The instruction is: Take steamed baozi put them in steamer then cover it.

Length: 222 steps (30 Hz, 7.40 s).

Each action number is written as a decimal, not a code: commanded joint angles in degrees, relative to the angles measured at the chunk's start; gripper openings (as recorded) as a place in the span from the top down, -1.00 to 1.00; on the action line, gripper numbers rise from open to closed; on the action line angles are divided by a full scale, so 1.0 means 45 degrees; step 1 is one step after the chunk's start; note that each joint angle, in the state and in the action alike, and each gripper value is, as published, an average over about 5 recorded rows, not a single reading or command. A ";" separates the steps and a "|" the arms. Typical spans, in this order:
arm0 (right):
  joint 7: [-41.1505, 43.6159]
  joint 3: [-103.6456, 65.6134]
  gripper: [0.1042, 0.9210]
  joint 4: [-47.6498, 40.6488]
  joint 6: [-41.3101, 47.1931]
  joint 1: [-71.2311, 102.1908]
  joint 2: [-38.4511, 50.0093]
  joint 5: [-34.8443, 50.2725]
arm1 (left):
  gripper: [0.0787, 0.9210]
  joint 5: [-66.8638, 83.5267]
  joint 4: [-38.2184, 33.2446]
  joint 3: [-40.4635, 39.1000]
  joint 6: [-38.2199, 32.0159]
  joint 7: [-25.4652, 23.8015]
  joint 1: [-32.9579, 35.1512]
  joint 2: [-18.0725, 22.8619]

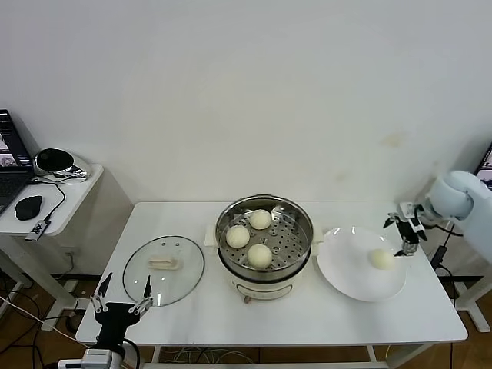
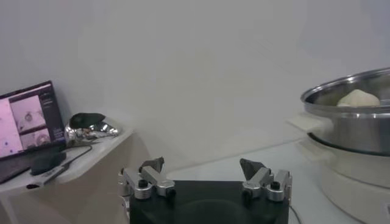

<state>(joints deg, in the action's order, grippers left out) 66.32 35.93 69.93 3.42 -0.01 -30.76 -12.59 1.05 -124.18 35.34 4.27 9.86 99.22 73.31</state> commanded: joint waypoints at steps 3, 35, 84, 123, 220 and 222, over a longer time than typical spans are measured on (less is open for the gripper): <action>-0.0352 -0.2910 -0.76 -0.3818 -0.1037 0.2791 -0.2445 -0.2396 | -0.77 -0.0022 -0.0067 0.0147 -0.0015 -0.0001 0.0227 0.0118; -0.0712 -0.2639 -0.31 -0.4912 -0.0083 0.2022 -0.3658 -0.3144 | -0.77 0.0010 0.0112 0.0143 -0.0038 0.0010 0.0067 0.0147; -0.5341 0.8727 -0.24 0.2091 0.8522 -0.6279 -0.6362 1.0061 | -0.77 0.0333 0.0200 0.0135 -0.0016 -0.0005 -0.0359 0.0186; -1.2108 -0.0142 -0.76 0.7400 0.4788 0.1079 0.0604 0.9572 | -0.77 0.0374 0.0541 0.0007 -0.0053 -0.0057 -0.0601 0.0092; -1.3778 -2.1013 -0.76 0.9661 -0.3297 2.1088 -1.2072 0.5482 | -0.33 -1.5309 1.3121 -0.3129 -0.4155 0.0852 -0.9790 -0.2425; -1.3774 -2.0991 -0.76 0.9677 -0.3297 2.1082 -1.2091 0.5463 | -0.18 -1.5218 1.3179 -0.3174 -0.4168 0.0852 -0.9793 -0.2410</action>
<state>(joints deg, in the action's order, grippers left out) 4.34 -58.86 113.48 -11.36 94.81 -84.99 12.47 -68.62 -66.40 21.56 -14.38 13.83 55.98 62.39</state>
